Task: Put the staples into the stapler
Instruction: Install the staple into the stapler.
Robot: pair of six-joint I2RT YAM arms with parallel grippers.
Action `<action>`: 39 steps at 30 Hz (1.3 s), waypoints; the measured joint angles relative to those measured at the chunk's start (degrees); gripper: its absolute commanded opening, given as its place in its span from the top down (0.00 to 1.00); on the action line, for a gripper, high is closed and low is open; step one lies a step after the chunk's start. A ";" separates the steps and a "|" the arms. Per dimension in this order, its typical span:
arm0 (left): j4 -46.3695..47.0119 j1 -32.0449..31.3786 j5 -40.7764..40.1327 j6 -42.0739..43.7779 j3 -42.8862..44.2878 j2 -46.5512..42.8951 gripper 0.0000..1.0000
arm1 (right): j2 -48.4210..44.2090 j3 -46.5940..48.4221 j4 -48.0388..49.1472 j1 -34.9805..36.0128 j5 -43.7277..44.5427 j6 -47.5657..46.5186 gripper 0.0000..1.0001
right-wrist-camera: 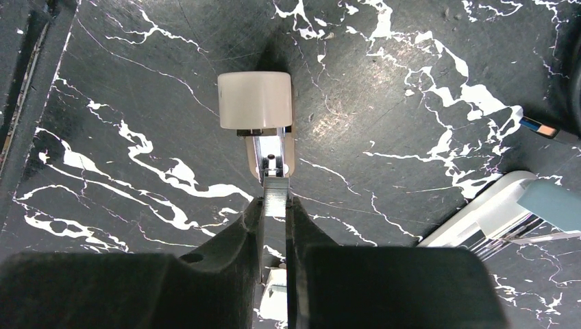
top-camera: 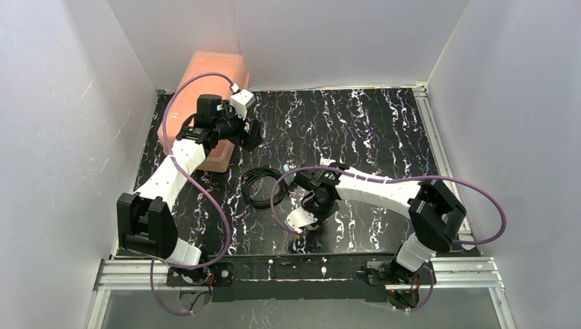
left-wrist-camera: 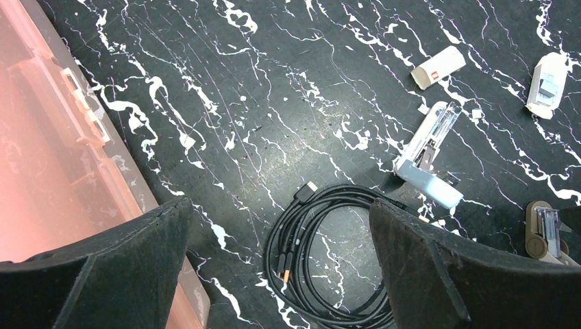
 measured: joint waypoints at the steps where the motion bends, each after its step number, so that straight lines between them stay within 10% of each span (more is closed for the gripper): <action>1: 0.11 0.00 0.00 0.00 0.00 0.00 0.01 | 0.00 0.00 0.00 0.00 0.00 0.09 0.89; 39: 0.35 0.26 0.00 -0.02 -0.02 0.00 0.02 | 2.49 -0.26 0.50 0.79 0.68 3.06 0.87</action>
